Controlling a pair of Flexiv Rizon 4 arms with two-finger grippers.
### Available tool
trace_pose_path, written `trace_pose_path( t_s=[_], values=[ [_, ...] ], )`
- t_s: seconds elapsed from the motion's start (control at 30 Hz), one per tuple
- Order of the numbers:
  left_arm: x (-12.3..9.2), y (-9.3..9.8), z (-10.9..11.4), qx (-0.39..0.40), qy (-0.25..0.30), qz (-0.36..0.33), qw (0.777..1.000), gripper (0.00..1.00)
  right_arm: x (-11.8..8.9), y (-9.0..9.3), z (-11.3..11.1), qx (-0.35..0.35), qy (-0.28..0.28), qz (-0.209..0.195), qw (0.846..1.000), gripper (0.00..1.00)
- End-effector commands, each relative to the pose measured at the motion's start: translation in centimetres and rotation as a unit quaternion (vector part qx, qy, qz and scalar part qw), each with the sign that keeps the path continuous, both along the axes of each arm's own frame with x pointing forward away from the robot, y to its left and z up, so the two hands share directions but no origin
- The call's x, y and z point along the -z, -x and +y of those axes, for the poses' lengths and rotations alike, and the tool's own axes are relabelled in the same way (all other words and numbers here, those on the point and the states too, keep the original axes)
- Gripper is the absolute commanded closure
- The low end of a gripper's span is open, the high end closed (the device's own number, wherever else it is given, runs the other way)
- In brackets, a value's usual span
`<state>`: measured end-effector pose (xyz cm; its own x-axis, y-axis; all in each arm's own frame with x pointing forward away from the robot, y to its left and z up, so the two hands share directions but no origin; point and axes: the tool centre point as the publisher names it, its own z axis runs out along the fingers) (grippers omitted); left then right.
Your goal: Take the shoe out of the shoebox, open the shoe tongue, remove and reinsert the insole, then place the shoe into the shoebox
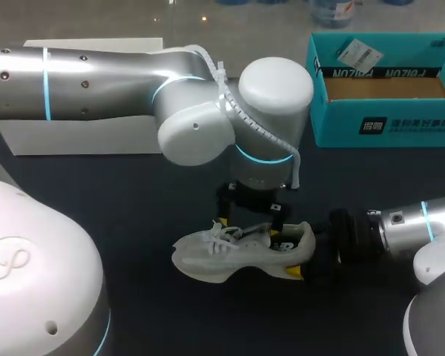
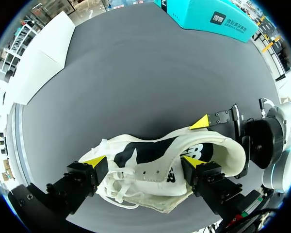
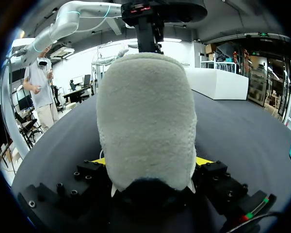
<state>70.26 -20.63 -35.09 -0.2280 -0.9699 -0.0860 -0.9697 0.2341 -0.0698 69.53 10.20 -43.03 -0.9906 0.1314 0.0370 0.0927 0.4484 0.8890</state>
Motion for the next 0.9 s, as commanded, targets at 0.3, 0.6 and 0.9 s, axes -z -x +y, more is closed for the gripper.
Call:
trace_pose_path(
  t_s=[0.3, 0.6, 0.9],
  values=[
    [-1.8, 1.0, 3.0, -0.028, 0.0, 0.027, 0.999, 0.05, 0.1, 0.0, 0.2, 0.0, 0.003, 0.0, 1.0, 1.0],
    [-3.5, 2.2, 3.5, -0.014, 0.042, 0.111, 0.993, 1.0, 0.1, 0.0, 0.2, 0.0, 0.003, 0.0, 1.0, 1.0],
    [-4.5, 2.9, 4.5, 0.02, 0.077, 0.202, 0.976, 1.0, 0.1, 0.0, 0.2, 0.0, 0.003, 0.0, 1.0, 1.0]
  ],
)
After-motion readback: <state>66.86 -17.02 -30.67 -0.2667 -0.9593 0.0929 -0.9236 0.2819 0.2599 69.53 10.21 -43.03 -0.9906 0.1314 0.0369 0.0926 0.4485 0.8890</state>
